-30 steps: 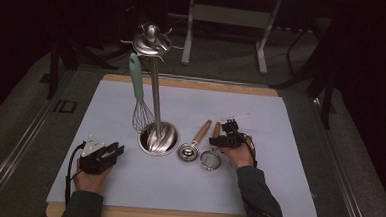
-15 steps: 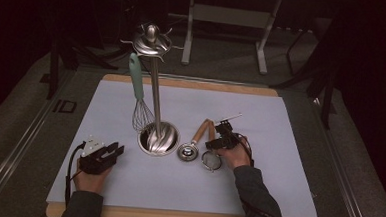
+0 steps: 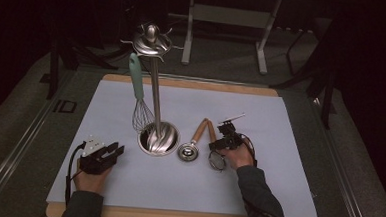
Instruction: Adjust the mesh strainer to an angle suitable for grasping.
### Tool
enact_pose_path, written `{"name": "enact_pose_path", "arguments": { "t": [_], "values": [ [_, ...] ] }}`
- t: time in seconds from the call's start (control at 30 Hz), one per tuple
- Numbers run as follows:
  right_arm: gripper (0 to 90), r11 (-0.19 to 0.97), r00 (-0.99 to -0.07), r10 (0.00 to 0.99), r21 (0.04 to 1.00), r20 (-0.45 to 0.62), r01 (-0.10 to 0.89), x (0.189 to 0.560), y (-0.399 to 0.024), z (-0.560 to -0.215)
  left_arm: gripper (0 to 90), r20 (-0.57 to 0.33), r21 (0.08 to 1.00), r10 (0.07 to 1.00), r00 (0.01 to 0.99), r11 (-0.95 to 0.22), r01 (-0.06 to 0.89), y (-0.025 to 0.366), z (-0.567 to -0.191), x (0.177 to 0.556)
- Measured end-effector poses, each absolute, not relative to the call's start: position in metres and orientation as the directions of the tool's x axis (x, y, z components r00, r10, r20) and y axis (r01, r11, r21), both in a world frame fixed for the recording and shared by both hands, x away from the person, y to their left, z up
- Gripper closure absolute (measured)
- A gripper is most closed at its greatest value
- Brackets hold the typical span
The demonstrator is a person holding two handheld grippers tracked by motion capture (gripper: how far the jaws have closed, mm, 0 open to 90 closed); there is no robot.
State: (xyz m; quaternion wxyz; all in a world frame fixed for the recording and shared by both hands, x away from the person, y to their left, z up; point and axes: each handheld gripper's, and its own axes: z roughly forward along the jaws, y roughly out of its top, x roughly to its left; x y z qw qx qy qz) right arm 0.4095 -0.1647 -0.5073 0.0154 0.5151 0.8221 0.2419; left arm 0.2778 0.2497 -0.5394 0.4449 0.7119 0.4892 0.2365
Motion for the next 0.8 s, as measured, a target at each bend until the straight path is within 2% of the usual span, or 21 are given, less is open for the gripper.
{"name": "enact_pose_path", "arguments": {
  "t": [0.23,0.3,0.43,0.8],
  "values": [
    [71.9,0.373,-0.456,0.877,0.385,0.149,0.844,0.410,-0.161,-0.499,67.6,-0.100,0.866,0.906,0.411,-0.124,0.484,0.250,-0.539,0.278],
    [71.9,0.402,-0.467,0.879,0.374,0.100,0.836,0.410,-0.162,-0.498,67.6,-0.100,0.866,0.906,0.411,-0.124,0.484,0.250,-0.539,0.278],
    [71.9,0.409,-0.467,0.880,0.372,0.080,0.833,0.410,-0.172,-0.496,67.6,-0.101,0.866,0.907,0.410,-0.123,0.485,0.250,-0.539,0.278],
    [70.3,0.439,-0.491,0.868,0.339,0.081,0.832,0.407,-0.186,-0.496,67.6,-0.099,0.865,0.907,0.409,-0.124,0.485,0.250,-0.539,0.278]
  ]
}}
